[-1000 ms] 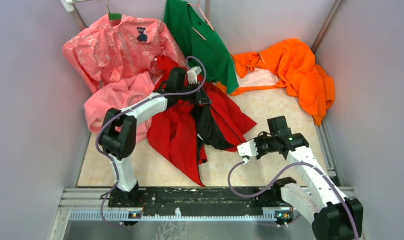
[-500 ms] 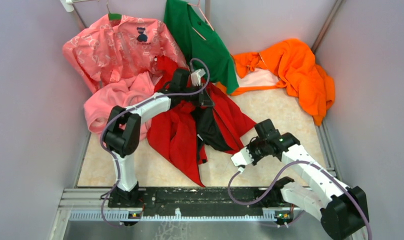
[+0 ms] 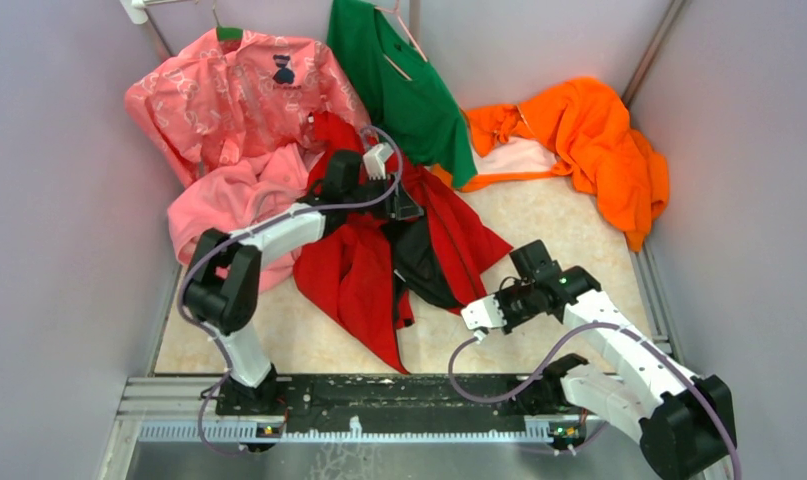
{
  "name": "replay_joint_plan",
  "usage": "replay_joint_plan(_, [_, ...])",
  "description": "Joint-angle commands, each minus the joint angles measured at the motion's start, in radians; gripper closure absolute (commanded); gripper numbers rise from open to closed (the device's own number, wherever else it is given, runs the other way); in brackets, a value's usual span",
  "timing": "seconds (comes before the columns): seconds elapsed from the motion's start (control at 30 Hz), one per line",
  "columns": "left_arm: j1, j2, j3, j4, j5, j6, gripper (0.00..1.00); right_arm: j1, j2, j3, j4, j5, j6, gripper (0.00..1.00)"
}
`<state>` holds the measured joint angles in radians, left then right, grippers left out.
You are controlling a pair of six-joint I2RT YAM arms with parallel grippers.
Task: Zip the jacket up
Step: Adjust the zipper on the jacket.
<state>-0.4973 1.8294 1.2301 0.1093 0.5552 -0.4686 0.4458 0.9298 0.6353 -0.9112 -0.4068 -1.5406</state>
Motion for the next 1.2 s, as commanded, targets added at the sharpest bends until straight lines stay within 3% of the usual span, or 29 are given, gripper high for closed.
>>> replay_joint_plan(0.0, [0.007,-0.181,-0.115,0.104,-0.068,0.012,0.43,-0.015,-0.02,0.004,-0.003,-0.076,0.061,1.0])
replay_joint_plan(0.1, [0.007,-0.276,-0.203,0.126,-0.087,-0.006,0.37,-0.016,-0.028,-0.007,0.013,-0.089,0.08,1.0])
replay_joint_plan(0.27, [-0.014,-0.381,-0.35,0.222,-0.029,-0.124,0.36,-0.016,-0.034,-0.017,0.037,-0.125,0.102,1.0])
replay_joint_plan(0.43, [-0.167,-0.384,-0.438,0.249,-0.105,-0.236,0.36,-0.016,-0.041,-0.022,0.043,-0.134,0.106,1.0])
replay_joint_plan(0.67, [-0.325,-0.302,-0.435,0.225,-0.3,-0.38,0.39,-0.015,-0.058,-0.04,0.046,-0.136,0.102,1.0])
replay_joint_plan(1.17, [-0.425,-0.12,-0.275,0.204,-0.266,-0.419,0.43,-0.015,-0.059,-0.052,0.057,-0.145,0.09,1.0])
